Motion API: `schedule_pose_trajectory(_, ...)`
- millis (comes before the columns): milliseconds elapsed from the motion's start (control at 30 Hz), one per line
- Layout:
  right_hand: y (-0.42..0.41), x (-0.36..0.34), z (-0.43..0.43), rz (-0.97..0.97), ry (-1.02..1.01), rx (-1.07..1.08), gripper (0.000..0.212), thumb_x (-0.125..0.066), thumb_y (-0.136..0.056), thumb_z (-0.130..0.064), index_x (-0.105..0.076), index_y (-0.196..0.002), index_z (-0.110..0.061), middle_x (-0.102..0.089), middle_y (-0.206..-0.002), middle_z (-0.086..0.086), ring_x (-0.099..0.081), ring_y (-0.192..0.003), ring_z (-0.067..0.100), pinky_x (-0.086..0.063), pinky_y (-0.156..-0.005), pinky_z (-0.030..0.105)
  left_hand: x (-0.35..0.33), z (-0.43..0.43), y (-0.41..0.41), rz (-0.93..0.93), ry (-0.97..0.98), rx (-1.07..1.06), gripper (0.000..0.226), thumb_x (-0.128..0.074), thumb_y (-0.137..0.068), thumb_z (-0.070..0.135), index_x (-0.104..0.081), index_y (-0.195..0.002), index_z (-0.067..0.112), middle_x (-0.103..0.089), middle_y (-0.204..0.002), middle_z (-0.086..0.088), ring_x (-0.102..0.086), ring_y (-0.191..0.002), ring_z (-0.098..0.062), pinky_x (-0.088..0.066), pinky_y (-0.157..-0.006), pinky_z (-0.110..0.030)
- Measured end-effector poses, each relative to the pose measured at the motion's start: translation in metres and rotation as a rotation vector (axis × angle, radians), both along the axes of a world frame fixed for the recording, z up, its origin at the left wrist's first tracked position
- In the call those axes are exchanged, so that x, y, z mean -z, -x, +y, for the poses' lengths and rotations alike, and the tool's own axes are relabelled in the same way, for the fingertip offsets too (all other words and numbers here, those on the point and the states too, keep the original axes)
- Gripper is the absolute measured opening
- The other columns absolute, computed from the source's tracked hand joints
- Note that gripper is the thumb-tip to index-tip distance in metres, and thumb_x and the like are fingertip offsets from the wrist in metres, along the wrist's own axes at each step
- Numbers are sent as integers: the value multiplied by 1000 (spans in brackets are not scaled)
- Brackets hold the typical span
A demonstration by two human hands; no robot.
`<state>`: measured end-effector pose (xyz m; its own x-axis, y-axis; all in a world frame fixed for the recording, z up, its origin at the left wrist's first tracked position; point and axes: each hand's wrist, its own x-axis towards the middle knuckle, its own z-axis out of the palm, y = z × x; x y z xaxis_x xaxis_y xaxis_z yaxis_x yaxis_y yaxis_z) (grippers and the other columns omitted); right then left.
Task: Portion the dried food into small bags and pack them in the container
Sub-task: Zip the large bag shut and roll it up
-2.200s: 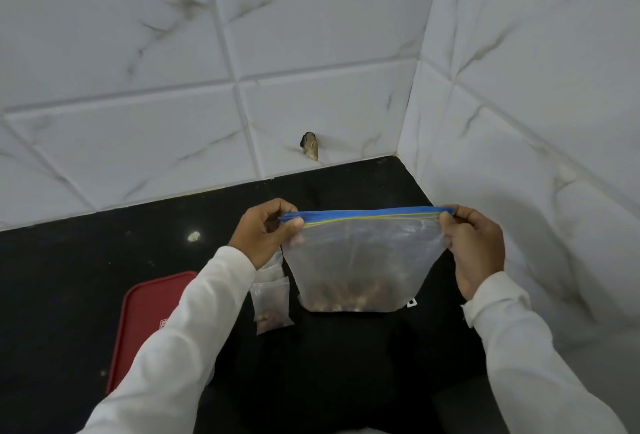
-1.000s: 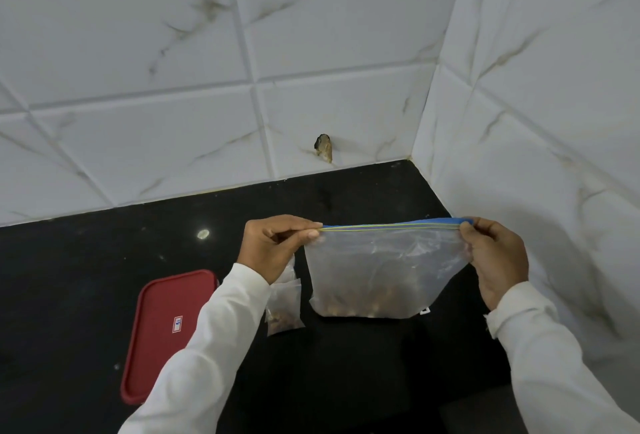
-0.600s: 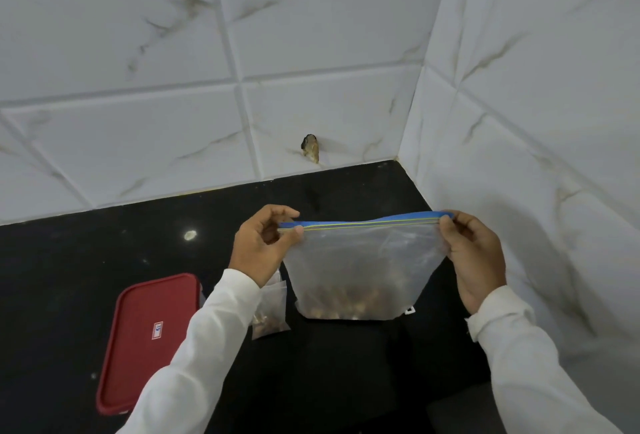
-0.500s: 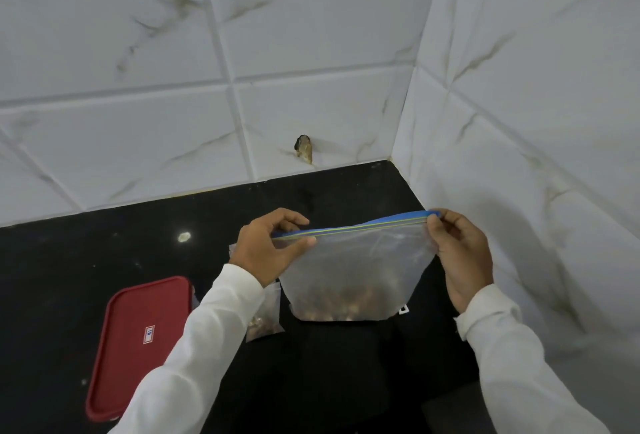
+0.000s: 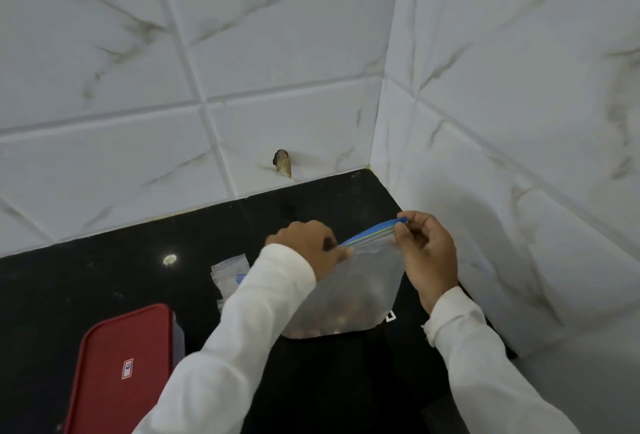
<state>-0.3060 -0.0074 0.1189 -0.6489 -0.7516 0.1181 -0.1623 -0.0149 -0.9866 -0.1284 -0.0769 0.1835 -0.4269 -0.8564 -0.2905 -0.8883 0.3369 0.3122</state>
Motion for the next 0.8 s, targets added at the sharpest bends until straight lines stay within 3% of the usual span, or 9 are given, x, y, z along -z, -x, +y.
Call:
schedule_pose_trajectory(133, -2, -1, 1, -62, 36, 37, 14, -64, -92, -15, -65, -106, -18, -71, -90, -2, -69, -85, 15, -58, -83, 37, 10, -7, 25, 317, -111, -61, 25, -62, -93, 46, -72, -104, 25, -70, -101, 3, -65, -95, -20, -50, -84, -28)
schedule_pose_trajectory(300, -1, 1, 5, -153, -76, -57, 27, -71, -86, -33, -67, -104, -14, -73, -93, 1, -70, -85, 11, -56, -70, 23, 15, -11, 24, 523, -224, -108, 11, -73, -89, 30, -74, -97, 23, -72, -94, 2, -66, -92, -15, -54, -85, -29)
schedule_pose_trajectory(400, -3, 2, 5, -146, -100, -81, 22, -71, -87, -30, -68, -93, -9, -73, -85, 2, -69, -77, 10, -52, -62, 16, 19, -13, 23, 549, -198, -128, 5, -73, -88, 29, -74, -92, 26, -72, -92, 3, -67, -90, -16, -56, -88, -32)
schedule_pose_trajectory(633, -6, 5, -4, -61, -159, -41, 9, -68, -89, -22, -69, -84, -15, -72, -78, 2, -70, -79, 19, -59, -75, 37, 25, -6, 41, 543, -77, -111, 9, -73, -88, 30, -74, -96, 27, -71, -96, 4, -66, -90, -14, -56, -89, -32)
schedule_pose_trajectory(800, -9, 7, -3, -65, -161, -54, 7, -69, -88, -24, -70, -86, -17, -72, -81, 0, -70, -81, 17, -58, -78, 38, 31, -3, 43, 555, -37, -154, 8, -73, -88, 22, -71, -94, 27, -69, -92, 7, -63, -87, -12, -53, -85, -26)
